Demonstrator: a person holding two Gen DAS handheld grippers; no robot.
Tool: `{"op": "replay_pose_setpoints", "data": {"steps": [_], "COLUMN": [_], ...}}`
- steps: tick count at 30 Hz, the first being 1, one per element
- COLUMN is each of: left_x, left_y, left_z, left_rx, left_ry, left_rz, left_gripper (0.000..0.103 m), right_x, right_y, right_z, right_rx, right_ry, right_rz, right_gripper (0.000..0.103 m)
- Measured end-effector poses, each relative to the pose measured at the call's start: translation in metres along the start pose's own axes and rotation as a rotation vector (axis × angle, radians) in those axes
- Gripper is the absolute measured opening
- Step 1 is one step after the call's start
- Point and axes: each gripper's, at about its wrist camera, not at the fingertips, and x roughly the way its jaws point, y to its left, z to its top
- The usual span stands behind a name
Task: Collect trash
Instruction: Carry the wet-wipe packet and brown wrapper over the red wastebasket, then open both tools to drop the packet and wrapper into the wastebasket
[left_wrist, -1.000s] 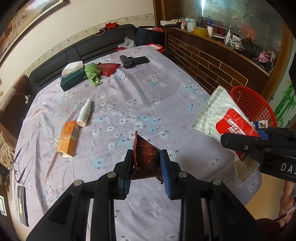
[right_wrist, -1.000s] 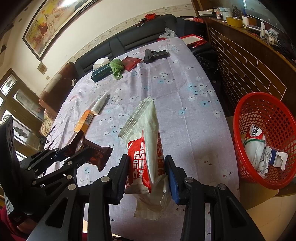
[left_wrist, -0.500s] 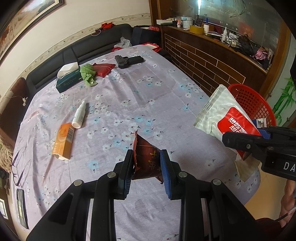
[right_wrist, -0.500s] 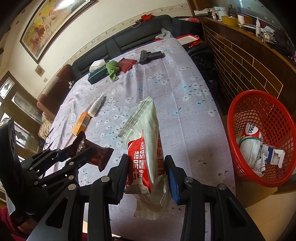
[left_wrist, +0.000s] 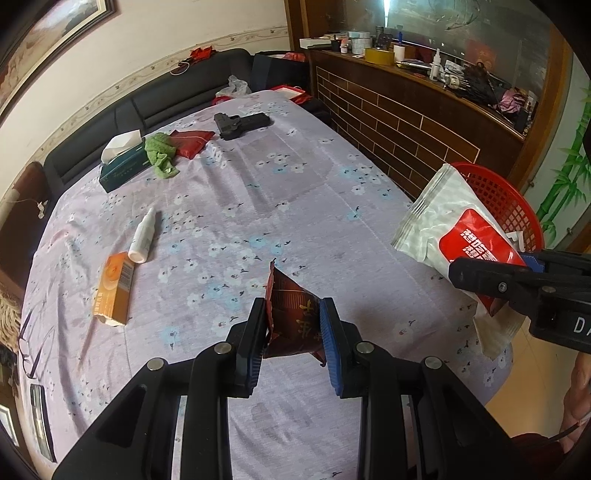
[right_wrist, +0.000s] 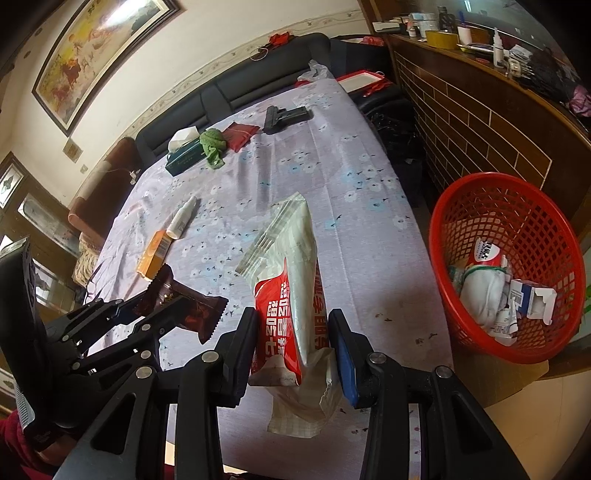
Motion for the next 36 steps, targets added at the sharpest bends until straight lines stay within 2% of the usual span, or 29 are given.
{"op": "replay_pose_setpoints", "data": {"steps": [13, 18, 26, 32, 36], "left_x": [0.002, -0.005, -0.016, -0.019, -0.011], "left_y": [-0.026, -0.034, -0.070, -0.114, -0.145], "left_z": [0.012, 0.027, 0.059, 0.087, 0.101], "left_rx": [0.057, 0.075, 0.140, 0.191, 0.225], "left_ry": [-0.010, -0.040, -0.073, -0.068, -0.048], "left_rz": [-0.025, -0.050, -0.160, -0.294, -0.352], "left_gripper": [0.028, 0.028, 0.028, 0.028, 0.028], "right_x": [-0.020, -0.036, -0.082, -0.102, -0.112], "right_y": [-0.032, -0.054, -0.118, -0.154, -0.170], "right_z": [-0.003, -0.001, 0.006, 0.006, 0.010], "right_rx": [0.076, 0.133, 0.297, 0.387, 0.411], "right_ry": [-0.039, -0.079, -0.185, -0.222, -0.237], "right_rz": [-0.025, -0.045, -0.120, -0.160, -0.179], "right_gripper": [0.043, 0.043, 0.043, 0.043, 0.043]}}
